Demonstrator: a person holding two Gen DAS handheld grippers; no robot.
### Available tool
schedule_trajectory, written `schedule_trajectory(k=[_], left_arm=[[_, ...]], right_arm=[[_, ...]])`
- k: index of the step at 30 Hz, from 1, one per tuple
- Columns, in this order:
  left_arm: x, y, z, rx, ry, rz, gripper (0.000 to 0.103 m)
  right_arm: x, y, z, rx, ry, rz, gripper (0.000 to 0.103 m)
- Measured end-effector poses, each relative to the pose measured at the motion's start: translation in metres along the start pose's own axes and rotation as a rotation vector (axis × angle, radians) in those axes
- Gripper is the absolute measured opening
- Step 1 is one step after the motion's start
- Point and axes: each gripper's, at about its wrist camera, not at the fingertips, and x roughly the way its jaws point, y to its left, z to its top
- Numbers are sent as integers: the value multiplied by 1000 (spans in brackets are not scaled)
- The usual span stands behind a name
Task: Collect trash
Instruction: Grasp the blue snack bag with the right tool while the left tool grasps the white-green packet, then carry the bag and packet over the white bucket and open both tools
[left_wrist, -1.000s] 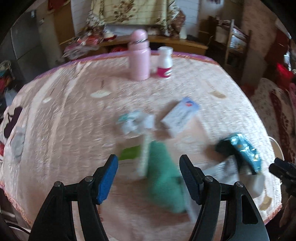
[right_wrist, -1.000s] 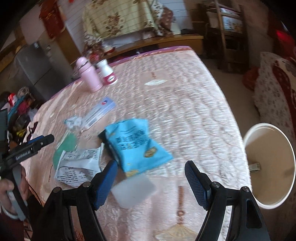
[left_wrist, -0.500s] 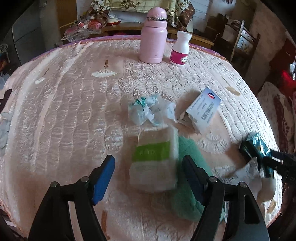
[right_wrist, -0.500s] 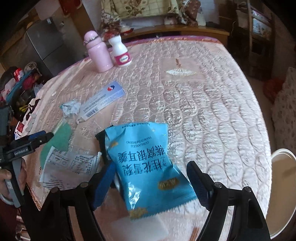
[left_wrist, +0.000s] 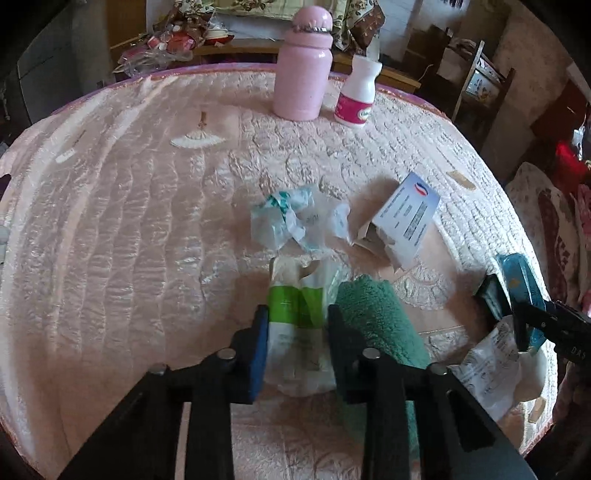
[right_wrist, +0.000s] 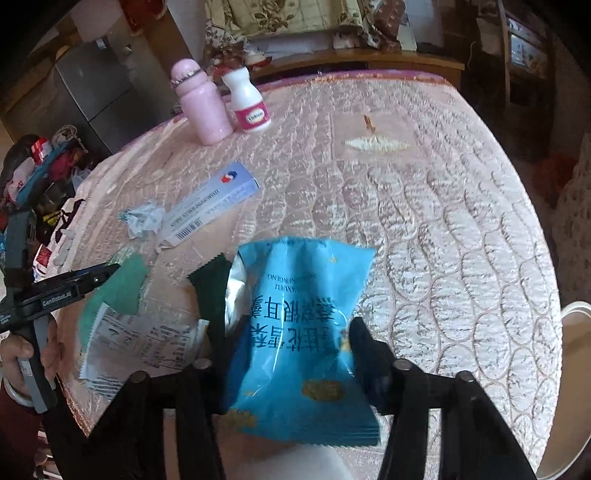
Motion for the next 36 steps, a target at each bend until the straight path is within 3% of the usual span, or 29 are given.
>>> schedule_trajectory(k=[6, 13, 25, 36], left_arm=[[-37, -6, 10, 22, -100, 26, 31], [-64, -38, 15, 57, -152, -22, 31], [-66, -145, -7, 210, -150, -116, 31], [-63, -238, -24, 336, -134, -187, 31]], right_arm=[[-31, -2, -1, 18, -73, 12, 49], [-61, -8, -4, 35, -120, -3, 49], [-102, -39, -30, 77, -163, -66, 49], [-138, -98, -64, 178, -187, -130, 49]])
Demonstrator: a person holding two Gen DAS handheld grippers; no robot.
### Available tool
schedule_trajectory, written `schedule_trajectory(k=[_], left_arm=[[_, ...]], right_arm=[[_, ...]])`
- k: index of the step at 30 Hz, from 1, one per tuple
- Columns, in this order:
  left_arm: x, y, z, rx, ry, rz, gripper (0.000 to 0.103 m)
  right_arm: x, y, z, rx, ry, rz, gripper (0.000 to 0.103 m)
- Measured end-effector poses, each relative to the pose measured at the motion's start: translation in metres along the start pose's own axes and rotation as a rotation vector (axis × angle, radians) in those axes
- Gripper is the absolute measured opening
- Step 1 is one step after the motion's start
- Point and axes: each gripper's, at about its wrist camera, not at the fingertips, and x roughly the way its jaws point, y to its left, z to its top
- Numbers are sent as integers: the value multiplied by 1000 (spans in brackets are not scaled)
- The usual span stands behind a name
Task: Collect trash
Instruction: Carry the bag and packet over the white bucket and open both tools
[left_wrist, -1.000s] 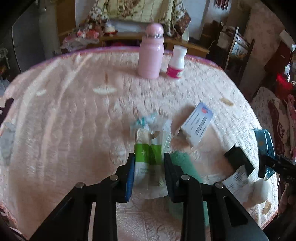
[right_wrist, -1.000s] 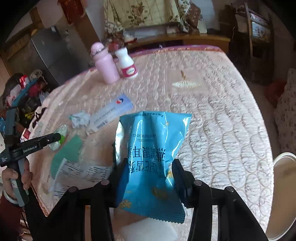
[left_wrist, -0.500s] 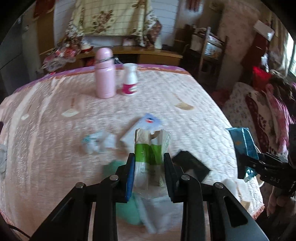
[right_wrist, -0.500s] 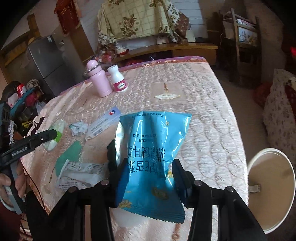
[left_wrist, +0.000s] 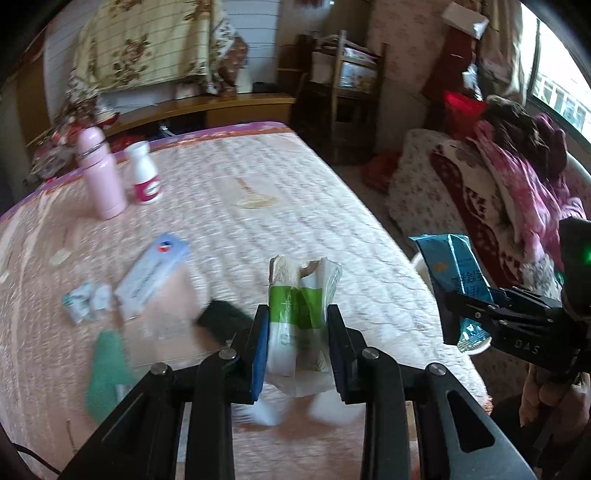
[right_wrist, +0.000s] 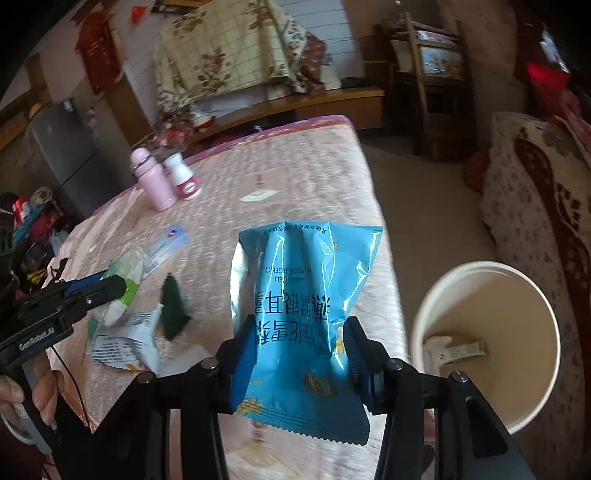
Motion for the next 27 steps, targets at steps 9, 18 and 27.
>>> schedule_trajectory(k=[9, 18, 27], left_arm=[[17, -62, 7, 67, 13, -51, 31], [42, -120, 13, 121, 44, -111, 31], [77, -171, 16, 152, 93, -182, 31]], right_arm=[[-18, -61, -18, 92, -3, -61, 49], [-27, -121, -31, 200, -5, -128, 49], [-26, -175, -46, 299, 15, -191, 50]])
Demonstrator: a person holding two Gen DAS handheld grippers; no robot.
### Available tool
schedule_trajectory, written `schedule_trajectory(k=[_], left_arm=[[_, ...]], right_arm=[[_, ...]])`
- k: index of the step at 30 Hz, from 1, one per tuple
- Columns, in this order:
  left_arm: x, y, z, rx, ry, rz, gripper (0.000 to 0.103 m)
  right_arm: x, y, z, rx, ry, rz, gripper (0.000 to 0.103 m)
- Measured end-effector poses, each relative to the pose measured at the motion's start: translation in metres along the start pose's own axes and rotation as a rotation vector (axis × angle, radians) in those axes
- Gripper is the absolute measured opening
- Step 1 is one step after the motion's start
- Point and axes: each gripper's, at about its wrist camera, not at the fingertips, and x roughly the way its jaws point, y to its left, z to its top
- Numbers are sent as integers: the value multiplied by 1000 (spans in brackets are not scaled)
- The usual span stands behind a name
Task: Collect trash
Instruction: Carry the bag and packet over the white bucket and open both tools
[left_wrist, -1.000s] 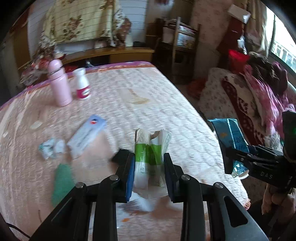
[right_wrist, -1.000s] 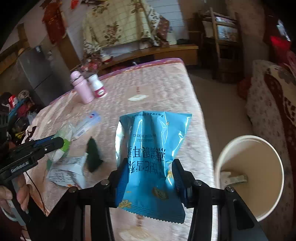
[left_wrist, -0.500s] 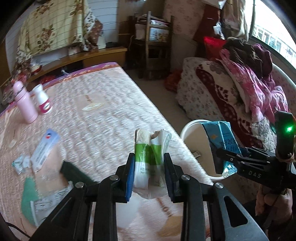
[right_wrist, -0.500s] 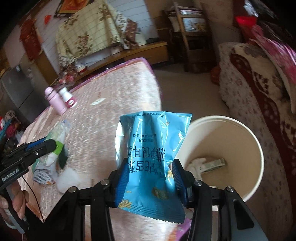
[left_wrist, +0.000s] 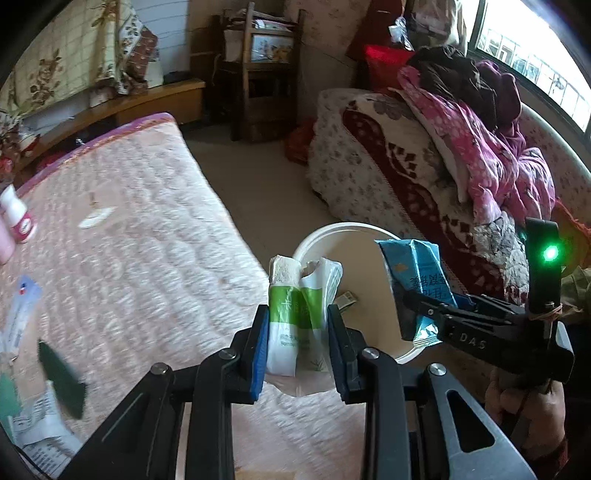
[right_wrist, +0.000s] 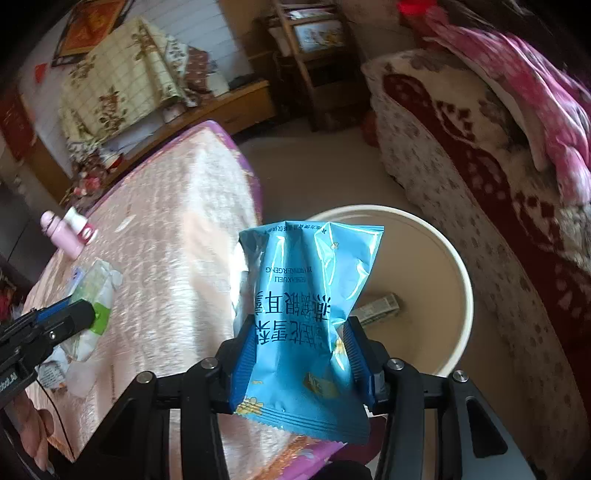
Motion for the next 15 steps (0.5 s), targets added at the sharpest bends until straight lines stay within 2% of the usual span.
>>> schedule_trajectory(k=[11, 14, 15], left_arm=[[52, -27, 12, 4, 54, -29, 31], [62, -30, 15, -1, 60, -35, 34], [64, -30, 15, -6, 59, -36, 40]], right_arm=[[25, -41, -1, 102, 9, -86, 54], [27, -49, 1, 126, 0, -110, 59], [27, -51, 2, 137, -4, -118, 64]])
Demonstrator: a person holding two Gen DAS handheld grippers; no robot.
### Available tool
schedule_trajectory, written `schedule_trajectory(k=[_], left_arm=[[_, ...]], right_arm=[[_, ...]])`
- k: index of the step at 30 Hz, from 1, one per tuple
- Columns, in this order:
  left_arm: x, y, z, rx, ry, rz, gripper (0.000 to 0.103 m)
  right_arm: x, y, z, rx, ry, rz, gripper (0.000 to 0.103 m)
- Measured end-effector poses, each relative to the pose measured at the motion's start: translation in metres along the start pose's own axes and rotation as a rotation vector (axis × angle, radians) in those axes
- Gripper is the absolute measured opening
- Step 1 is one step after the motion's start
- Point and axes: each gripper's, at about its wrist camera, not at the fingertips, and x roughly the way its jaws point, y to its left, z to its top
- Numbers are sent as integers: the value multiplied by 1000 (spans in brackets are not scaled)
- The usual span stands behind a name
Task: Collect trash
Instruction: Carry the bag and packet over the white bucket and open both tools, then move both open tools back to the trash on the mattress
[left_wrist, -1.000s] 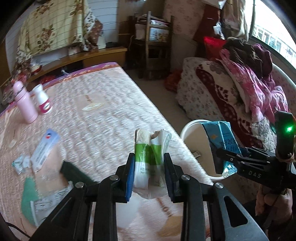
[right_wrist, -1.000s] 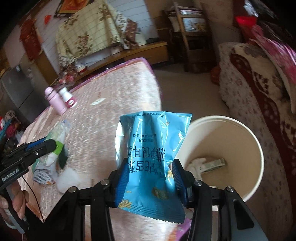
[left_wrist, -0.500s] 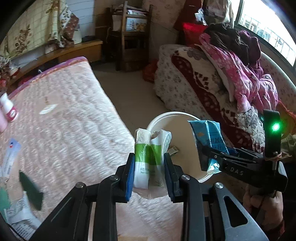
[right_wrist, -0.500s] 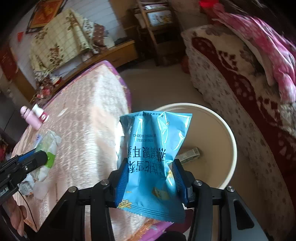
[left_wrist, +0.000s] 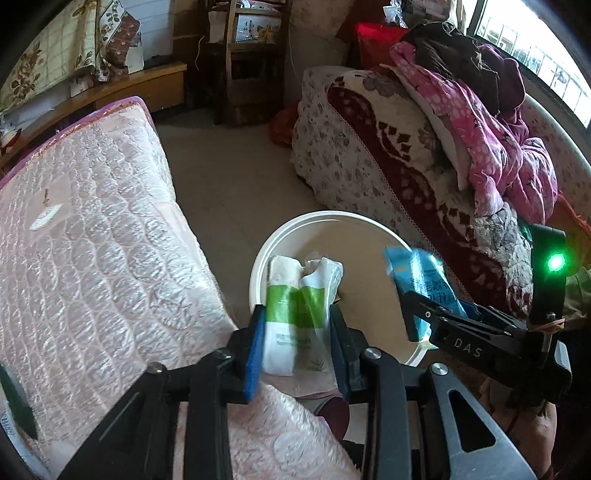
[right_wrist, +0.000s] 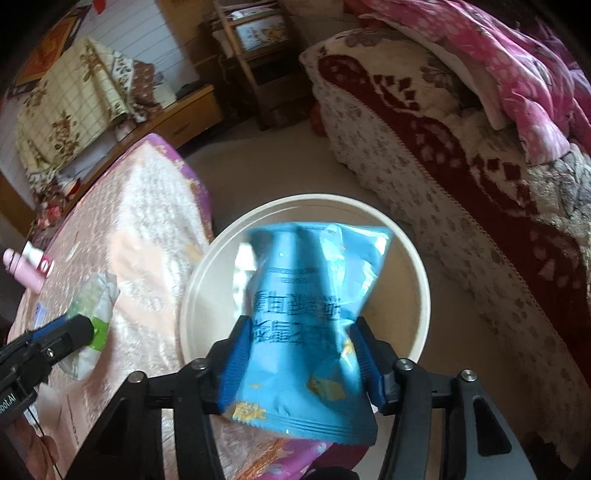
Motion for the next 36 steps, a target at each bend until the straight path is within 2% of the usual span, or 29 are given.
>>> schedule_trajectory(k=[1, 2, 3, 13, 28, 34, 36], left_arm=[[3, 1, 1, -8, 3, -6, 45], [5, 2, 1, -18, 4, -12, 51], [6, 3, 1, -27, 2, -14, 52], [-5, 13, -5, -32, -7, 17, 52], [-60, 39, -22, -41, -100, 124, 53], [-84, 59, -32, -62, -137, 158, 60], [-93, 68, -35, -81, -148, 171, 65]], right_arm=[[0, -3, 1, 15, 0, -6, 74], [2, -6, 2, 34, 0, -8, 77], [2, -8, 3, 48, -1, -2, 78], [-1, -2, -1, 33, -12, 0, 78], [-25, 32, -5, -59, -77, -9, 78], [-39, 56, -12, -96, -83, 7, 78], [-44, 64, -13, -106, -88, 21, 78]])
